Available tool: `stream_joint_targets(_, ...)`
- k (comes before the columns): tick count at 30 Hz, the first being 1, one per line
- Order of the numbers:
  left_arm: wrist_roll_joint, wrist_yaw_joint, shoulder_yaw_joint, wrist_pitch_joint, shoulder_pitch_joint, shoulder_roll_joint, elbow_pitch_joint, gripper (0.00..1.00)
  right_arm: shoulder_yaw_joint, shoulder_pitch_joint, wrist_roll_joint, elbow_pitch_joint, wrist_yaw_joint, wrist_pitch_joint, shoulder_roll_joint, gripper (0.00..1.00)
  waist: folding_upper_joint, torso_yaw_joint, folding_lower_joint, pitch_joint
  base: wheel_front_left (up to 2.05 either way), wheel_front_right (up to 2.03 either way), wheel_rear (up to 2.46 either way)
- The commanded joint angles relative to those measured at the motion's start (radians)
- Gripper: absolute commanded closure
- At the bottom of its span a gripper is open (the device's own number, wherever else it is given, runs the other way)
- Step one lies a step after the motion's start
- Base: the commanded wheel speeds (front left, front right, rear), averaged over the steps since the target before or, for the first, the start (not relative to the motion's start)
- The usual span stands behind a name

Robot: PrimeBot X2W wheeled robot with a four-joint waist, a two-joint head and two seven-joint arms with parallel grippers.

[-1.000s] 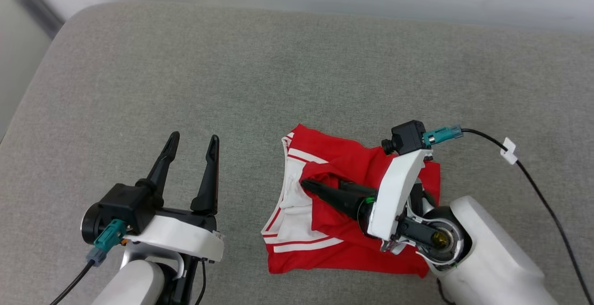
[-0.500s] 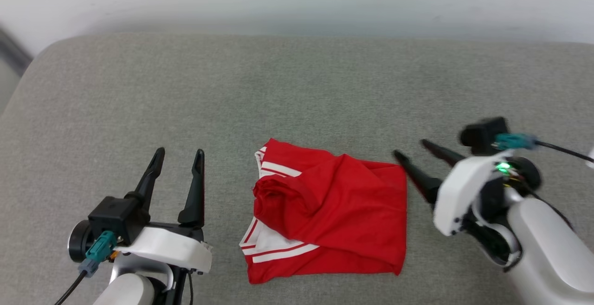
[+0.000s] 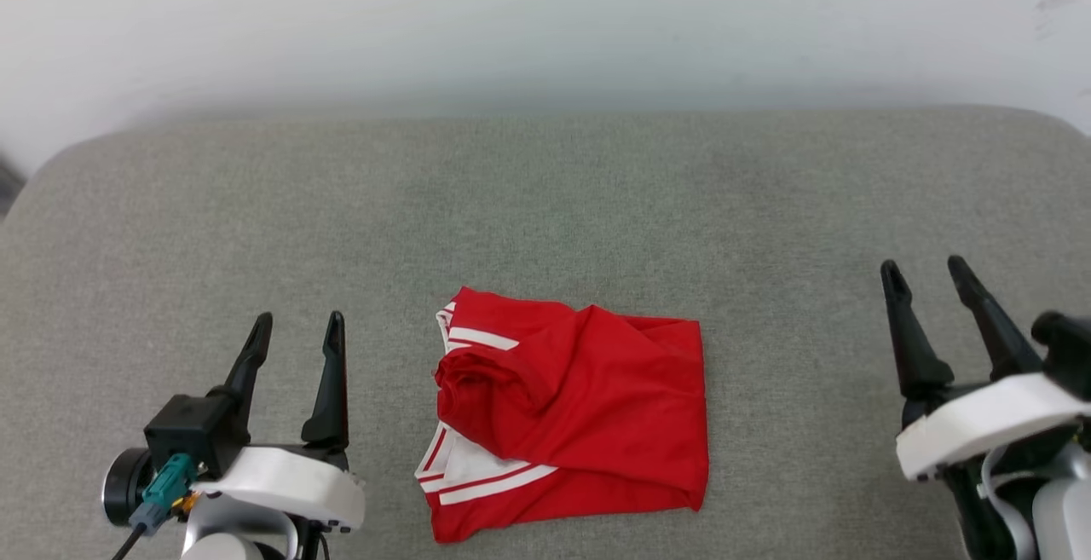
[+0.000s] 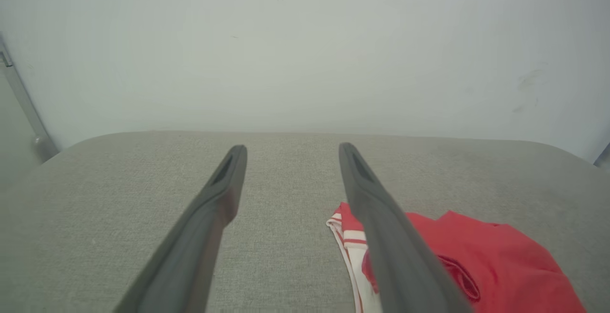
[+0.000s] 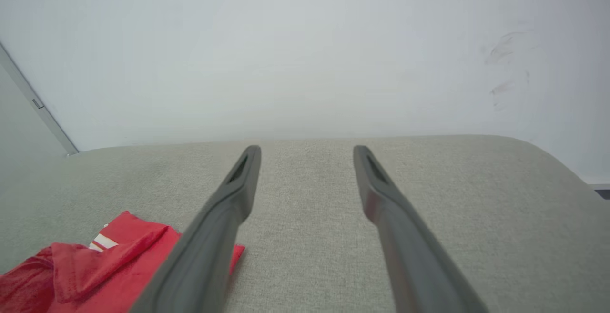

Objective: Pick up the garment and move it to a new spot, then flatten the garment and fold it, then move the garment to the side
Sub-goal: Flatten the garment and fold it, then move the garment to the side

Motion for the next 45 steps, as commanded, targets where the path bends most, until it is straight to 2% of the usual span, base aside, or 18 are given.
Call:
stream_joint_targets(1,-0.001,0.006,0.006,-0.008,0.019,0.001,0.007,0.00,-0.010,0.039,-0.017,-0.029,0.000,-0.005,0.022,0.00,0.0000,-0.007,-0.0001,-0.020,0.00,0.00,0.00)
stream_joint_targets(10,0.013,0.020,0.028,-0.013,0.085,-0.012,0.012,0.00,0.003,0.154,-0.061,-0.147,0.000,0.022,0.068,0.00,0.0000,-0.020,-0.0001,-0.060,0.00,0.00,0.00)
stream_joint_targets(21,0.036,0.024,0.045,-0.015,0.069,-0.011,0.006,0.00,-0.002,0.180,-0.110,-0.222,0.000,0.057,0.089,0.00,0.0000,-0.023,-0.0001,-0.039,0.00,0.00,0.00)
stream_joint_targets(25,0.041,0.022,0.053,-0.016,0.062,-0.018,0.006,0.00,-0.019,0.184,-0.108,-0.232,0.000,0.075,0.094,0.00,0.0000,-0.018,-0.0001,-0.031,0.00,0.00,0.00)
stream_joint_targets(28,0.049,0.019,0.061,-0.016,0.052,-0.027,0.000,0.00,-0.060,0.176,-0.057,-0.230,0.000,0.112,0.087,0.00,0.0000,-0.009,-0.0001,-0.020,0.00,0.00,0.00)
stream_joint_targets(34,0.078,0.012,0.089,-0.017,0.029,-0.059,-0.030,0.00,-0.169,0.107,0.128,-0.125,0.000,0.306,0.003,0.00,0.0000,0.024,-0.0001,0.022,0.00,0.00,0.00)
stream_joint_targets(38,0.100,0.000,0.108,-0.017,0.012,-0.092,-0.043,0.00,-0.181,0.071,0.261,-0.017,0.000,0.485,-0.048,0.00,0.0000,0.062,-0.0001,0.052,0.00,0.00,0.00)
stream_joint_targets(42,0.121,-0.023,0.121,-0.017,-0.008,-0.121,-0.046,0.00,-0.192,0.048,0.382,0.080,0.000,0.643,-0.040,0.00,0.0000,0.103,-0.0001,0.085,0.00,0.00,0.00)
stream_joint_targets(45,0.135,-0.041,0.127,-0.016,-0.025,-0.135,-0.040,0.00,-0.187,0.026,0.460,0.141,0.000,0.745,0.011,0.00,0.0000,0.131,-0.0001,0.113,0.00,0.00,0.00)
